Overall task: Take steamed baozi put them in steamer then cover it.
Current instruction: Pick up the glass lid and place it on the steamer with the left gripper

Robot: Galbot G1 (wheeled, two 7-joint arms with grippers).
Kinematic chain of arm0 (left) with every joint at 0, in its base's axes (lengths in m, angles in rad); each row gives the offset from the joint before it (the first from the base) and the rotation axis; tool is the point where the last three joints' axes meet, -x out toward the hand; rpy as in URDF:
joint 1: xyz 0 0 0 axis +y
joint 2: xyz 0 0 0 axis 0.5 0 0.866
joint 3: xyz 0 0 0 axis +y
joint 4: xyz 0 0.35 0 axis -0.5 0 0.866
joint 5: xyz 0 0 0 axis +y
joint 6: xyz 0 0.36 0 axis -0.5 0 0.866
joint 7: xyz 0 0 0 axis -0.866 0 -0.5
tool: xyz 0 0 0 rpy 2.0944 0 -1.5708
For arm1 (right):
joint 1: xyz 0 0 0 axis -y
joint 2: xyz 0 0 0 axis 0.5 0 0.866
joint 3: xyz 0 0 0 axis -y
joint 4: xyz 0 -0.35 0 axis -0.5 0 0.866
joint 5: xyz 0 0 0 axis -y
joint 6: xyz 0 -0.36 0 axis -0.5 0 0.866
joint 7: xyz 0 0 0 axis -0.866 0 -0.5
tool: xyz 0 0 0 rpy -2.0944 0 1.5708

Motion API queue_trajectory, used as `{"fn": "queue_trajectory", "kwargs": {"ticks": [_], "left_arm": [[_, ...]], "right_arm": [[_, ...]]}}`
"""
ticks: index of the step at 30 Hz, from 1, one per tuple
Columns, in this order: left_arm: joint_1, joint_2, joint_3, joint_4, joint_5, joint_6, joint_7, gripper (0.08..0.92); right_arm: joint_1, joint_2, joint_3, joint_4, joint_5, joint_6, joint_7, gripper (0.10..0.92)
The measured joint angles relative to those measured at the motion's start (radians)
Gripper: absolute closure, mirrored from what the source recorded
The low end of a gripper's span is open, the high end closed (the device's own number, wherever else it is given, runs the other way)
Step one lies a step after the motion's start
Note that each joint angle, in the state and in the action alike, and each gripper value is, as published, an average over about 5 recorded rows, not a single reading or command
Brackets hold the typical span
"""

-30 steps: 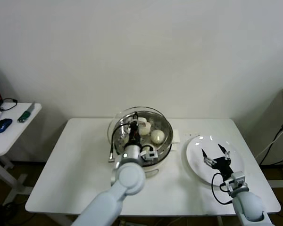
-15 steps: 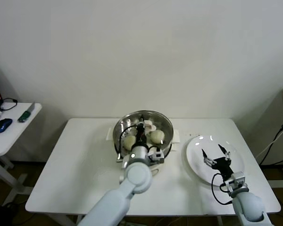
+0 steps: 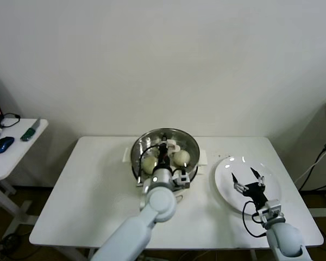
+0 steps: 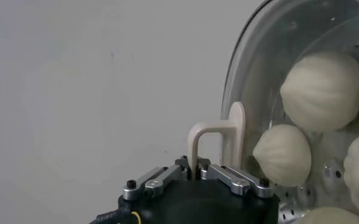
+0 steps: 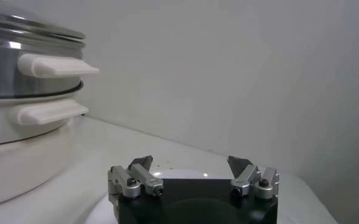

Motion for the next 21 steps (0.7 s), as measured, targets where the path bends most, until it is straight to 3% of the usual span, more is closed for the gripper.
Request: {"fn": "queue_trajectory", "kwargs": {"ticks": [21], "left_arm": [[-0.022,0.02,0.019,0.023,0.0,0.0,0.008,0.85]], "right_arm": [[-0.007,0.01,0.004,0.005,0.0,-0.001,-0.013,0.203]]}}
